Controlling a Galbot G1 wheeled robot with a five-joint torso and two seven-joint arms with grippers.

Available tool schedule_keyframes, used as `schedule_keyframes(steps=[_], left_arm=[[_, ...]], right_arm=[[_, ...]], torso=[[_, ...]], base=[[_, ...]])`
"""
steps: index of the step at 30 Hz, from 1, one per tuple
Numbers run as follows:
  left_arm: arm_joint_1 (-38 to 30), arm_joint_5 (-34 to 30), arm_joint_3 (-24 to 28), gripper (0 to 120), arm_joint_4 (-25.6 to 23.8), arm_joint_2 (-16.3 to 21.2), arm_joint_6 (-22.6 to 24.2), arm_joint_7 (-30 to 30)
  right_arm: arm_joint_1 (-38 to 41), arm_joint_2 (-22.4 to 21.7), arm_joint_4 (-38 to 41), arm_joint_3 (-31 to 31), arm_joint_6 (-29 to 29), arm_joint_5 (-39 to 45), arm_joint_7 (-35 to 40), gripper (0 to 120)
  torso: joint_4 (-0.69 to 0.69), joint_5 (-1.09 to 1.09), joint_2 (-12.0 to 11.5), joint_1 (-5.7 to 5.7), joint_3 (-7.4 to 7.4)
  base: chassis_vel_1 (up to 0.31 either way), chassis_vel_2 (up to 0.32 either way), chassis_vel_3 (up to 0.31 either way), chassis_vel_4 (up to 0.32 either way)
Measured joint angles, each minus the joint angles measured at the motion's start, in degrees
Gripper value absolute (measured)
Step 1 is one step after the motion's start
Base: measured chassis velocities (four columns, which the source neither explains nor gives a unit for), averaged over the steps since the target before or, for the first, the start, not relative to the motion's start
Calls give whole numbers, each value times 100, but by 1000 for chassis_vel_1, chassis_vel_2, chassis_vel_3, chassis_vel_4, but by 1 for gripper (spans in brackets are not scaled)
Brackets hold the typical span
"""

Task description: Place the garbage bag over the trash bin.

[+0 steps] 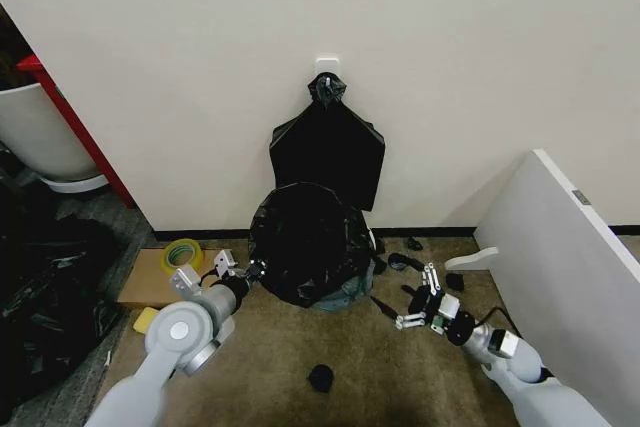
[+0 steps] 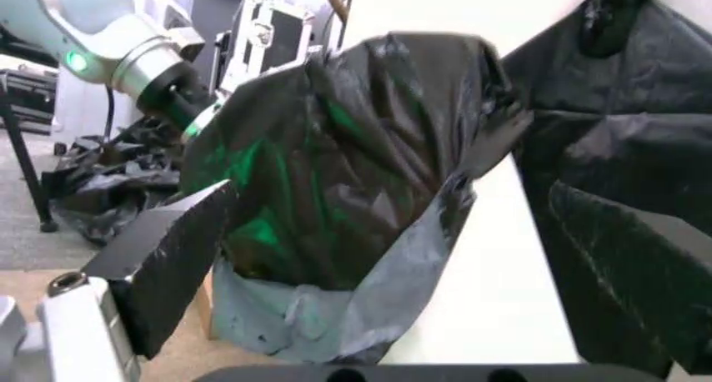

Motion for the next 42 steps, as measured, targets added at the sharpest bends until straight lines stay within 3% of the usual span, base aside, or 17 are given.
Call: schedule_keyframes(steps=[3,7,9,12,18,25,33,42], left_arm=[[52,263,116,0,-5,55,-27,-21],[172,693,274,0,-186,212,197,-393],[179,865,354,0,-336,355,623,-818],[139,880,419,0,-436,431,1008,-1166],[87,690,496,0,-557,332,1733,-1768],[83,652,528,1,-427,107,1827,-1854],[129,949,524,28,-351,101,1552,-1779],[198,1041,358,58,-743,208,1499,-1766]], right_arm=[[-59,22,175,-19,-49,120,424,100],[-230,113,943,-241,-370,-574,2694,100],[-265,165,1364,-329,-617,-1120,3836,100],[-271,188,1571,-362,-702,-1415,4201,100],[-293,205,1652,-433,-715,-1694,4293,100],[-293,183,1550,-427,-675,-1762,4219,100],[-279,198,1478,-442,-657,-1807,4149,100],[-267,217,1437,-442,-655,-1854,4134,100]], torso=[[-1,-1,0,0,0],[2,-1,0,0,0],[2,-1,0,0,0],[2,-1,0,0,0],[1,-1,0,0,0],[1,-1,0,0,0],[0,-1,0,0,0],[1,-1,0,0,0]], base=[[0,0,0,0],[0,0,0,0],[0,0,0,0],[0,0,0,0],[0,0,0,0],[0,0,0,0],[0,0,0,0],[0,0,0,0]])
